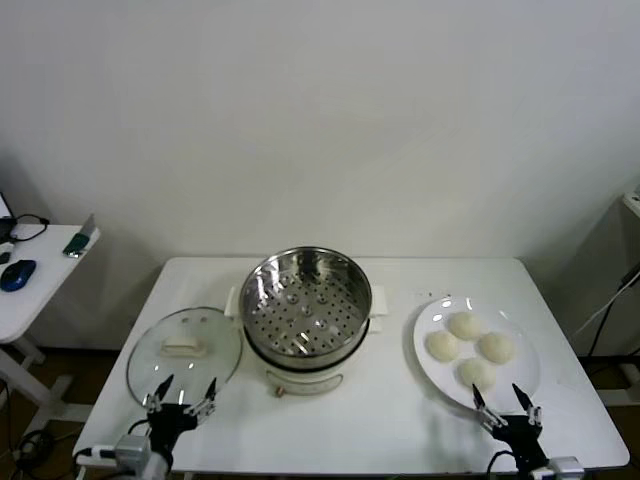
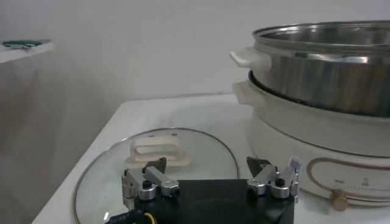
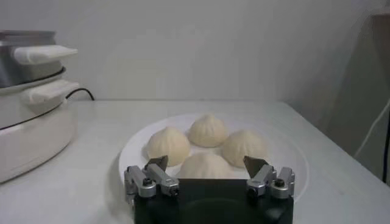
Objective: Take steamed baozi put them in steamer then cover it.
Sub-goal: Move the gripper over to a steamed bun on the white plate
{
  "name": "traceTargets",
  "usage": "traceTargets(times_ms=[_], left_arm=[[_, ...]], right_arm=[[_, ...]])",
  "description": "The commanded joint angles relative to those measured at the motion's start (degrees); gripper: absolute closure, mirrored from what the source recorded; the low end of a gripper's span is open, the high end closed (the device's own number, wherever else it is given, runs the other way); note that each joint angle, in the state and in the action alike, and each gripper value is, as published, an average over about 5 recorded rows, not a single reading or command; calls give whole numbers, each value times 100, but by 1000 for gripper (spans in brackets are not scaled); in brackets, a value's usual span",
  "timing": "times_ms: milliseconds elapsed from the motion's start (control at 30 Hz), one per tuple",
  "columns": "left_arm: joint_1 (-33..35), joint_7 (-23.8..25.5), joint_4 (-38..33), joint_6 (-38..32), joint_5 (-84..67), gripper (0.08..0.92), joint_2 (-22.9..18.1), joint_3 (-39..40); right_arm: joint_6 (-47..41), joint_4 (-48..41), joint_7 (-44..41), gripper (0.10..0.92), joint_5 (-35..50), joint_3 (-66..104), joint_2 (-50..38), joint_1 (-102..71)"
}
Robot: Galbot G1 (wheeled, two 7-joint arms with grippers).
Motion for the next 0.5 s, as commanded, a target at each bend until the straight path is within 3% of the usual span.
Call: traceTargets(times_ms=[33,233,400,500], left_arm=[[-23,6,-9,-6,-45,177,15,19],[-63,22,8,-30,-88,177,42,27],[-125,53,20,-34,-94,177,50,38],[-145,66,44,-43,-89,177,52,46]], right_arm=[[-1701,19,37,203,-358,-40,-1089,1859],[-2166,-603,-1044,203,-338,-738,-2300,3140],[-2304,-1194,-2706,203,-797,-1854,-3607,4270],[-1925,-1586,-3844,203,-1282,-2637,-4166,4982]])
